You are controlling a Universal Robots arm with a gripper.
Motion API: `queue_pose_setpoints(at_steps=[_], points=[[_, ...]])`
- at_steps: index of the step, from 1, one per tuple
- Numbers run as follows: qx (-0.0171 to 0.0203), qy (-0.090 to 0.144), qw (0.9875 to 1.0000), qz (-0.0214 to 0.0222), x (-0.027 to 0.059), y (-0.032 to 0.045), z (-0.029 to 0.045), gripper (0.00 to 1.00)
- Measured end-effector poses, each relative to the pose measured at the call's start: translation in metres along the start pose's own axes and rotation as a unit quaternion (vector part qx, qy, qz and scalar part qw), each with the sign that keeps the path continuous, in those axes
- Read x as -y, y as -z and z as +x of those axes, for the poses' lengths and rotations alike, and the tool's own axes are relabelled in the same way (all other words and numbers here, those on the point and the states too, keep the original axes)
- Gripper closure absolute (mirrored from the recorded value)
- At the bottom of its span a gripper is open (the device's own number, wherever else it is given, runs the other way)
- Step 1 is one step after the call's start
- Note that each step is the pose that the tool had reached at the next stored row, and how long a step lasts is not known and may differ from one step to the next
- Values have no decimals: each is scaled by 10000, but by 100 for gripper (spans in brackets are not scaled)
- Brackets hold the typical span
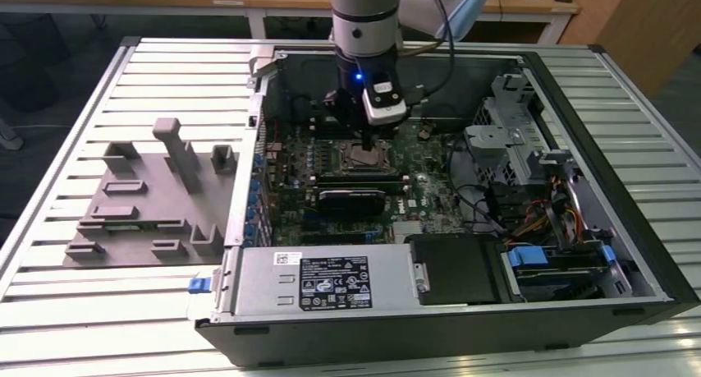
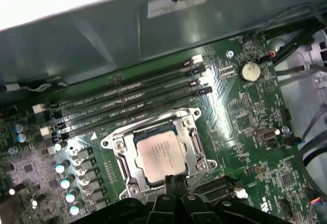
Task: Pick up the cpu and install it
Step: 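Install the second cpu locking lever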
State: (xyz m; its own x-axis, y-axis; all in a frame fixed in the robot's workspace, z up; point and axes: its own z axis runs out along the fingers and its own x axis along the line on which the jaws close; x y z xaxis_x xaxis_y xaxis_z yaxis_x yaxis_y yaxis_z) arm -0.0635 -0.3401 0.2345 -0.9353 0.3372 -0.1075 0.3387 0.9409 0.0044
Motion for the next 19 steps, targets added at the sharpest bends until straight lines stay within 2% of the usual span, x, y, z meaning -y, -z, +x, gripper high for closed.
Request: queue_pose_setpoints(at_steps=[19], points=[[0,0,10000,0,227,-8,-82,89]])
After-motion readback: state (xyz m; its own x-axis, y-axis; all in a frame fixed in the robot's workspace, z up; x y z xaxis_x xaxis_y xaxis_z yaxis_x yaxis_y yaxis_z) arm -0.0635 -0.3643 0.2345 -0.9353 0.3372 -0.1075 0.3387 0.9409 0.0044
